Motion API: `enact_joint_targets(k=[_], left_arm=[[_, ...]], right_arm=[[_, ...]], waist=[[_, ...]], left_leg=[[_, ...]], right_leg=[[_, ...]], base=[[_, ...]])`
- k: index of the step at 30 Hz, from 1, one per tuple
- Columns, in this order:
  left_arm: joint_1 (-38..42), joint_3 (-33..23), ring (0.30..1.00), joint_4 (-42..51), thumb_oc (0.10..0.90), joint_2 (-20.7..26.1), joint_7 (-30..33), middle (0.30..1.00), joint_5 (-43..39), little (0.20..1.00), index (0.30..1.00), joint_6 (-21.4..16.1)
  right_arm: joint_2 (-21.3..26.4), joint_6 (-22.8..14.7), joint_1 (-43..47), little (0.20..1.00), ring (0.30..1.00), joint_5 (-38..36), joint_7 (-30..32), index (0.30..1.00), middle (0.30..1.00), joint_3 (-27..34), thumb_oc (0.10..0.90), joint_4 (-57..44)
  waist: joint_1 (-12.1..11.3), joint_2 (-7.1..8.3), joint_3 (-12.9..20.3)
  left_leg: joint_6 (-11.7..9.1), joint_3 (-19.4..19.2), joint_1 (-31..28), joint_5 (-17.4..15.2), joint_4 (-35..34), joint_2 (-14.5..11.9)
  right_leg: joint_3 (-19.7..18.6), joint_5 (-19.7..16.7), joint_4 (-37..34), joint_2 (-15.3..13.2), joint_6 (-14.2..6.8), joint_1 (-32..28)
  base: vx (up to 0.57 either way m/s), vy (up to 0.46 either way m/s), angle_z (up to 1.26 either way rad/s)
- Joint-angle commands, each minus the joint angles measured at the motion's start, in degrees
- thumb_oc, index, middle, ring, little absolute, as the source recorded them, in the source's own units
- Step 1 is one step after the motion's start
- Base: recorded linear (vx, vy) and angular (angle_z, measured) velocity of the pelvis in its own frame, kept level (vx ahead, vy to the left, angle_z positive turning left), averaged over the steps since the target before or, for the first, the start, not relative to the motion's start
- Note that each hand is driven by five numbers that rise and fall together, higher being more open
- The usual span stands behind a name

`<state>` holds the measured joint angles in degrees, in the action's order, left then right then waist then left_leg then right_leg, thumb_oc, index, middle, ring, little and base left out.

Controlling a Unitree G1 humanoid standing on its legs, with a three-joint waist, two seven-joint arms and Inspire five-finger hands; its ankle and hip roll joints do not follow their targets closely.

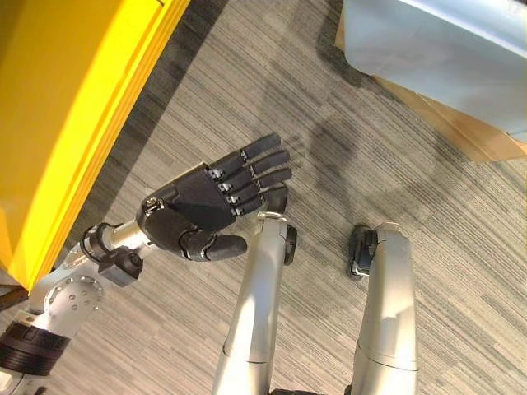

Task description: Move parts from the plastic box to the shelf.

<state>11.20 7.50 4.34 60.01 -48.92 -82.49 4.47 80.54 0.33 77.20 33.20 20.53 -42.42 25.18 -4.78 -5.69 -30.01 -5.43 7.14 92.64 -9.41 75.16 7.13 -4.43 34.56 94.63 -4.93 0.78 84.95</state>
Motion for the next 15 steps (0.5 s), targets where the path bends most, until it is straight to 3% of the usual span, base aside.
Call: enact_joint_targets(k=[1, 8, 12, 14, 15], left_arm=[[0.65, -2.87, 1.000, 5.41, 0.900, -2.66, -3.08, 1.000, -3.92, 1.000, 1.000, -2.89], [1.75, -2.47, 1.000, 5.56, 0.900, -3.06, -1.19, 1.000, -4.36, 1.000, 1.000, -2.22], [3.81, -0.15, 1.000, 6.23, 0.900, -4.23, 1.13, 1.000, -3.41, 1.000, 1.000, -2.52], [4.94, 0.90, 1.000, 6.42, 0.900, -5.35, -0.62, 1.000, -5.20, 1.000, 1.000, -1.75], [4.84, 0.87, 1.000, 7.03, 0.900, -6.29, -0.86, 1.000, -6.16, 1.000, 1.000, -0.78]], right_arm=[[-3.79, -1.20, -7.26, 0.300, 0.300, -2.23, -0.81, 0.300, 0.300, -3.85, 0.400, 1.47], [-5.27, -3.53, -8.25, 0.300, 0.300, -2.50, -5.12, 0.300, 0.300, -5.09, 0.400, 0.71], [-8.14, -3.55, -10.26, 0.300, 0.300, -6.86, 0.85, 0.300, 0.300, -2.52, 0.400, -0.32], [-10.30, -7.94, -11.76, 0.300, 0.300, -7.18, 6.90, 0.300, 0.300, 0.24, 0.400, -0.91], [-11.19, -8.23, -13.09, 0.300, 0.300, -6.57, 8.62, 0.300, 0.300, 2.00, 0.400, -2.31]], waist=[[-0.16, -1.35, 0.22], [-0.13, -0.57, 0.22], [0.07, -0.15, 0.22], [0.24, 0.00, 0.22], [0.30, 0.06, 0.22]], left_leg=[[6.29, -1.73, -3.57, -5.62, 0.35, 0.30], [6.87, -1.56, -6.00, -5.21, -1.63, 0.11], [6.96, -1.16, -10.08, -2.03, -10.50, -0.77], [7.11, -1.05, -13.14, -0.64, -16.10, -1.81], [7.14, -0.92, -14.89, 0.00, -18.85, -2.51]], right_leg=[[3.55, -4.11, -1.66, 1.89, 2.90, -4.00], [4.00, -4.69, -4.92, 2.63, 3.22, -6.20], [4.71, -7.68, -14.98, 3.82, 2.72, -9.37], [4.97, -9.87, -20.89, 4.05, 2.11, -11.56], [5.03, -11.10, -23.61, 4.02, 1.76, -12.72]], base=[[0.02, 0.031, 0.26], [0.00, 0.004, -0.10], [-0.11, 0.017, -0.02], [-0.15, 0.001, -0.11], [-0.16, 0.008, -0.08]])
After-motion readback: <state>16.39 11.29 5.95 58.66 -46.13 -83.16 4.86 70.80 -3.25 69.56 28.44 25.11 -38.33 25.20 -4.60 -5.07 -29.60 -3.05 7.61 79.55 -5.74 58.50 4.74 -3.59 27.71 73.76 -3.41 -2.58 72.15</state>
